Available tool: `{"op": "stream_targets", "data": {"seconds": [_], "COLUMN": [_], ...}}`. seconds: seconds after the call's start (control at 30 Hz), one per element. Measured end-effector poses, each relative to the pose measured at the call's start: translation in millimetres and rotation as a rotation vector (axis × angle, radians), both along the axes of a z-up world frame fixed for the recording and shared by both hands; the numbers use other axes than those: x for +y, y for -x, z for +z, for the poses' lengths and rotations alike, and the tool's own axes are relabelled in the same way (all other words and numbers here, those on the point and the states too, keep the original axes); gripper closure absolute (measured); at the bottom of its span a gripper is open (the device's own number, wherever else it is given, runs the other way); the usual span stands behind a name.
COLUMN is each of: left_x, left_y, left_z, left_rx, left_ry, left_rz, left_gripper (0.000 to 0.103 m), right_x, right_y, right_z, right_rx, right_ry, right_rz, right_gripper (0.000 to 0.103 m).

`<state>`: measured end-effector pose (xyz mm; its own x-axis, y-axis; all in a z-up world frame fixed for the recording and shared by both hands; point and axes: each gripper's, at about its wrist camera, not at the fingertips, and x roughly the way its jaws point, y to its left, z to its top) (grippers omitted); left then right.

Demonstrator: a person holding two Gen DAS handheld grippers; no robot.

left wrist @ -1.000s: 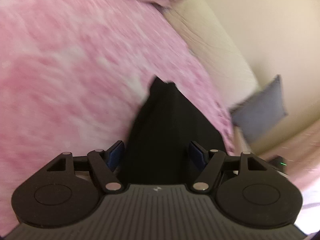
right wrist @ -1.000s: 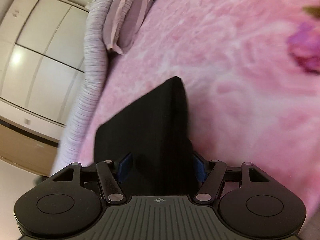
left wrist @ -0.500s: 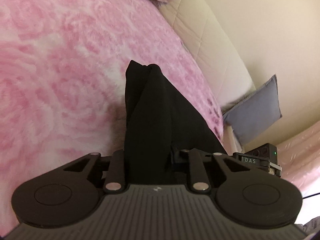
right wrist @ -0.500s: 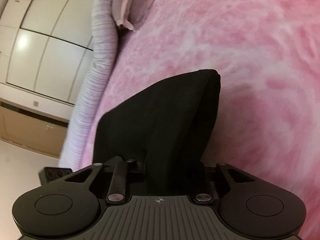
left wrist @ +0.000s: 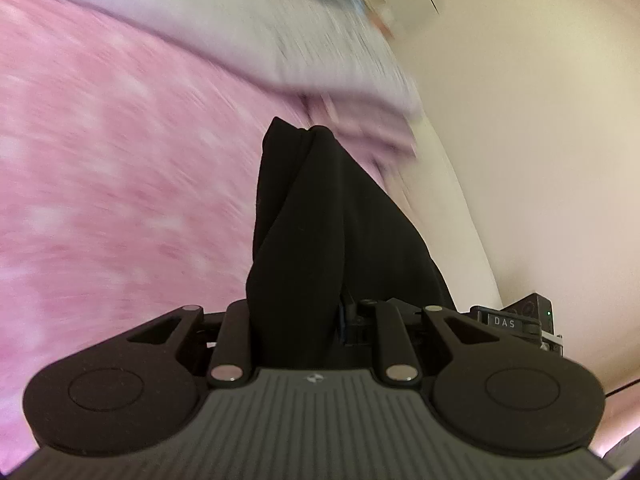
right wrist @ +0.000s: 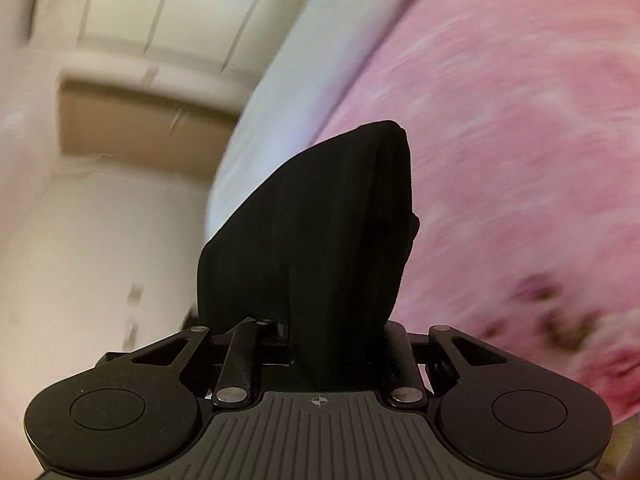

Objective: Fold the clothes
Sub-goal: 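Grasp the folded sweatpants edge with both grippers and lift, then carry the sweatpants with both grippers toward the stack of folded clothes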

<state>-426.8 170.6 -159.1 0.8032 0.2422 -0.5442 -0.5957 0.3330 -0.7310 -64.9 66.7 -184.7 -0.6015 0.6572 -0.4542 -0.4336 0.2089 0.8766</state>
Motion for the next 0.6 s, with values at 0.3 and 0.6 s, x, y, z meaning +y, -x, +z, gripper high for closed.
{"op": "stream_targets", "data": {"seconds": [0.3, 0.6], "left_x": [-73.4, -35.4], "left_y": [247.3, 513.2], "left_z": [66.5, 99.5], "left_rx": [-0.018, 0.041], "left_ry": [-0.071, -0.076], "left_rz": [0.431, 0.506], "left_gripper": [0.086, 0.086], "right_x": [86.8, 139.1], "right_y": [230.9, 499.8], "right_z": [69.2, 63.0], "right_rx": [0.014, 0.073], "right_ry": [-0.097, -0.084], "right_rz": [0.437, 0.506], "right_gripper": [0.083, 0.082]}}
